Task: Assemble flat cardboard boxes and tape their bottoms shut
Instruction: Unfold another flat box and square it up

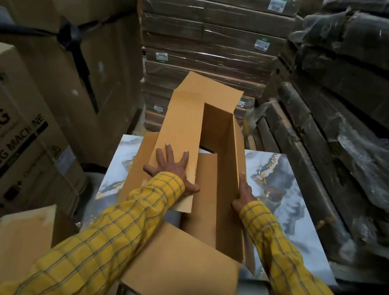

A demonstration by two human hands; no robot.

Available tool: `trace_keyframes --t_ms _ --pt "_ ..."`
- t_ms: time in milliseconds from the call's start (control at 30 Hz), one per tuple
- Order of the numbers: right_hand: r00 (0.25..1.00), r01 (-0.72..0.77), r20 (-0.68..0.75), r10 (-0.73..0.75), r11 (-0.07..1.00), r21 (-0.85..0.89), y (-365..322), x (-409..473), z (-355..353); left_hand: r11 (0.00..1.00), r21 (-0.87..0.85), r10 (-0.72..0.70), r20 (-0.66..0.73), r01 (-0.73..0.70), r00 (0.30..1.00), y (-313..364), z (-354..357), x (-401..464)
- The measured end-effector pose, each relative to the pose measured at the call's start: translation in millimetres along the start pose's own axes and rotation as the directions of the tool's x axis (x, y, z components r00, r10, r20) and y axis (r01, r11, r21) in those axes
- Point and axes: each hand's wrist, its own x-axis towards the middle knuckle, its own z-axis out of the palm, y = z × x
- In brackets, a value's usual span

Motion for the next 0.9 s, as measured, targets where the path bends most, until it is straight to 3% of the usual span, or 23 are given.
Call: trace_keyframes --t_ms 200,700,800,900 --pt "1.0 0.01 0.012 -0.01 1.0 -0.005 32 -8 -3 0.998 0.045 -0.045 0.037 0.043 0.998 17 27 -41" --pt "0.999 0.036 -0.005 -0.037 0.991 -0.126 37 9 -40 0.989 -0.102 -0.1 0.059 0.105 0.993 42 38 -95" --pt "0.997 0.048 -0.044 -0.057 0.982 -0.182 38 12 -40 1.0 0.016 0.002 0.005 -0.002 1.0 49 27 -99" --pt "0.996 0.062 -0.048 -0.075 0.971 -0.232 30 3 -40 0.957 0.265 0.145 -0.079 -0.119 0.986 61 7 -113"
